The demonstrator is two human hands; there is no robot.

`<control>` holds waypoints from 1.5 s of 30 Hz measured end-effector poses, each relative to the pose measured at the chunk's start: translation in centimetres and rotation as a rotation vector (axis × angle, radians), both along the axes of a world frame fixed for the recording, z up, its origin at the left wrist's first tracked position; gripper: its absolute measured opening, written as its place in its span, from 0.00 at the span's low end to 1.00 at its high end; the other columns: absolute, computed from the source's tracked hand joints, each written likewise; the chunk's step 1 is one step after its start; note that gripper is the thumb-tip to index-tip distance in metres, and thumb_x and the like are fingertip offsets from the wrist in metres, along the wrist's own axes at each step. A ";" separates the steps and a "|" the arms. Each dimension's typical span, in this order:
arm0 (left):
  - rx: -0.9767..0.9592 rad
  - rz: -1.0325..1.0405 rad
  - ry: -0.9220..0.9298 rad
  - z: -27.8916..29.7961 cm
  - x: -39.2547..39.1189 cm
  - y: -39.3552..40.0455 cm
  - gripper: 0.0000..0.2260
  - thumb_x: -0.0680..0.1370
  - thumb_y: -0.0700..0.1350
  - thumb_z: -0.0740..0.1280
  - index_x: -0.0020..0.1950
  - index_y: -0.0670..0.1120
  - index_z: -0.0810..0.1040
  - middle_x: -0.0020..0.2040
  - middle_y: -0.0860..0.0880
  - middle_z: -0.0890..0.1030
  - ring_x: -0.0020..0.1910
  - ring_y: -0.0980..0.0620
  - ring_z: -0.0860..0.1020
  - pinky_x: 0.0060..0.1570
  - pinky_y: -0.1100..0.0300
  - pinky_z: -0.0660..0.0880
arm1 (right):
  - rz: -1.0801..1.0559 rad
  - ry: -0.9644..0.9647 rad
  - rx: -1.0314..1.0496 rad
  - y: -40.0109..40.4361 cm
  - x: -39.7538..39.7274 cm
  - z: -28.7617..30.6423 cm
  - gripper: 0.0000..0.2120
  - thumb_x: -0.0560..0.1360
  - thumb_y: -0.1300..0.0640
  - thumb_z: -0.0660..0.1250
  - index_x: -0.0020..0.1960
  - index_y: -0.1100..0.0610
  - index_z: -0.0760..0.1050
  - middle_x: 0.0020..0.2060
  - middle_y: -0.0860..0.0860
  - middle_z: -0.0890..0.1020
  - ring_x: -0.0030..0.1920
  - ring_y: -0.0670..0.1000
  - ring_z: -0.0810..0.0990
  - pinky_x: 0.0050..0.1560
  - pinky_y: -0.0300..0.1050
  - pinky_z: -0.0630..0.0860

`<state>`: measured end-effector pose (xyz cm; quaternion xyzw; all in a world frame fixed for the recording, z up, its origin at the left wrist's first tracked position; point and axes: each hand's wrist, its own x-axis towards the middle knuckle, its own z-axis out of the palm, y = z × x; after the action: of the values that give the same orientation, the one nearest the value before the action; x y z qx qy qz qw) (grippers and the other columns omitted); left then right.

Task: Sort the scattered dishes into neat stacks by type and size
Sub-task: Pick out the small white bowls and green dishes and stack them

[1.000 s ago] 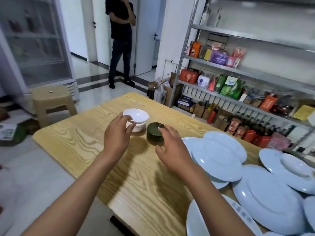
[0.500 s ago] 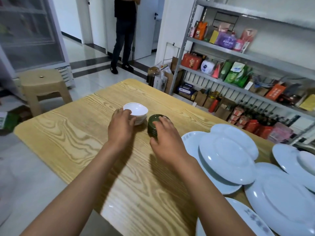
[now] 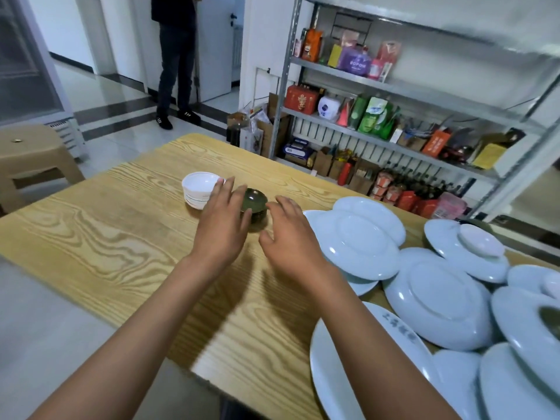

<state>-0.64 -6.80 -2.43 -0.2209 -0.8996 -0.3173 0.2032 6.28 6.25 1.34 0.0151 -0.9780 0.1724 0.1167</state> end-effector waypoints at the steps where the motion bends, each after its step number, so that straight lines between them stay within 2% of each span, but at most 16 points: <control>1: -0.009 -0.027 0.009 0.4 0.8 0.6 0.21 0.81 0.47 0.60 0.73 0.43 0.64 0.76 0.42 0.59 0.76 0.44 0.53 0.71 0.47 0.57 | -0.021 0.000 -0.007 0.6 0.6 0.1 0.26 0.77 0.56 0.61 0.74 0.58 0.61 0.76 0.55 0.59 0.77 0.53 0.52 0.74 0.46 0.51; 5: -0.055 -0.161 0.050 1.3 4.2 3.2 0.22 0.80 0.46 0.61 0.73 0.42 0.65 0.76 0.42 0.58 0.76 0.43 0.53 0.72 0.48 0.56 | -0.128 0.016 -0.032 3.8 4.3 0.3 0.26 0.78 0.54 0.61 0.75 0.57 0.62 0.77 0.54 0.58 0.77 0.53 0.52 0.76 0.49 0.54; 10: -0.100 -0.283 0.074 1.9 8.7 8.0 0.23 0.80 0.46 0.62 0.74 0.44 0.63 0.77 0.45 0.57 0.76 0.46 0.52 0.71 0.50 0.56 | -0.274 0.048 -0.099 8.9 9.8 0.1 0.26 0.78 0.54 0.62 0.74 0.56 0.62 0.77 0.53 0.59 0.77 0.52 0.52 0.76 0.49 0.54; 13: -0.080 -0.376 0.073 2.0 11.1 11.5 0.22 0.79 0.44 0.63 0.73 0.44 0.65 0.76 0.44 0.58 0.76 0.44 0.53 0.71 0.49 0.57 | -0.348 0.070 -0.142 11.9 13.0 0.0 0.26 0.78 0.54 0.63 0.74 0.56 0.63 0.76 0.52 0.60 0.77 0.50 0.52 0.75 0.48 0.55; 18: -0.060 -0.504 0.087 2.3 14.6 17.1 0.22 0.79 0.44 0.64 0.72 0.43 0.67 0.75 0.44 0.61 0.76 0.44 0.55 0.70 0.49 0.59 | -0.459 0.140 -0.184 16.5 17.9 0.2 0.23 0.76 0.56 0.65 0.70 0.57 0.67 0.72 0.54 0.66 0.74 0.54 0.60 0.74 0.48 0.57; 25: -0.072 -0.682 0.130 3.4 20.2 25.7 0.22 0.78 0.43 0.65 0.71 0.42 0.68 0.74 0.43 0.64 0.75 0.43 0.58 0.70 0.48 0.61 | -0.677 0.156 -0.231 24.3 25.8 0.3 0.26 0.77 0.55 0.64 0.73 0.57 0.64 0.75 0.54 0.62 0.75 0.52 0.56 0.74 0.48 0.57; 29: -0.084 -0.768 0.129 3.1 23.3 29.2 0.22 0.79 0.46 0.64 0.72 0.45 0.67 0.75 0.45 0.63 0.76 0.45 0.57 0.71 0.50 0.59 | -0.794 0.230 -0.276 27.4 29.9 -0.2 0.22 0.75 0.56 0.66 0.68 0.57 0.69 0.69 0.54 0.70 0.71 0.55 0.64 0.71 0.50 0.63; 34: -0.137 -0.896 0.130 2.3 27.4 33.2 0.22 0.79 0.47 0.62 0.73 0.45 0.66 0.74 0.46 0.64 0.75 0.45 0.58 0.71 0.49 0.60 | -0.952 0.281 -0.327 30.1 36.0 -1.5 0.22 0.76 0.57 0.64 0.69 0.56 0.68 0.71 0.52 0.69 0.72 0.52 0.63 0.72 0.50 0.63; 38: -0.144 -1.019 0.131 1.8 30.8 35.7 0.22 0.77 0.47 0.63 0.70 0.43 0.70 0.72 0.43 0.67 0.73 0.43 0.63 0.69 0.46 0.64 | -1.060 0.293 -0.307 32.0 40.6 -3.1 0.17 0.76 0.63 0.60 0.63 0.53 0.74 0.64 0.51 0.75 0.66 0.55 0.70 0.66 0.50 0.69; 42: -0.192 -1.053 0.117 0.8 33.9 37.0 0.21 0.80 0.48 0.62 0.73 0.48 0.66 0.75 0.47 0.63 0.75 0.47 0.58 0.72 0.50 0.58 | -1.151 0.134 -0.296 32.2 43.6 -4.6 0.22 0.77 0.65 0.58 0.68 0.53 0.73 0.70 0.51 0.71 0.70 0.54 0.67 0.72 0.50 0.64; 45: -0.235 -1.055 0.117 0.1 35.4 37.9 0.22 0.81 0.49 0.59 0.75 0.50 0.62 0.77 0.50 0.59 0.76 0.50 0.53 0.72 0.57 0.49 | -1.148 0.117 -0.392 31.7 43.9 -5.7 0.20 0.77 0.62 0.60 0.66 0.51 0.75 0.68 0.49 0.74 0.67 0.52 0.71 0.70 0.47 0.67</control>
<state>34.74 31.09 -2.36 -0.6812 -0.6831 -0.2605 0.0399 50.14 37.98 -4.40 -0.5270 -0.7719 0.2576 0.2449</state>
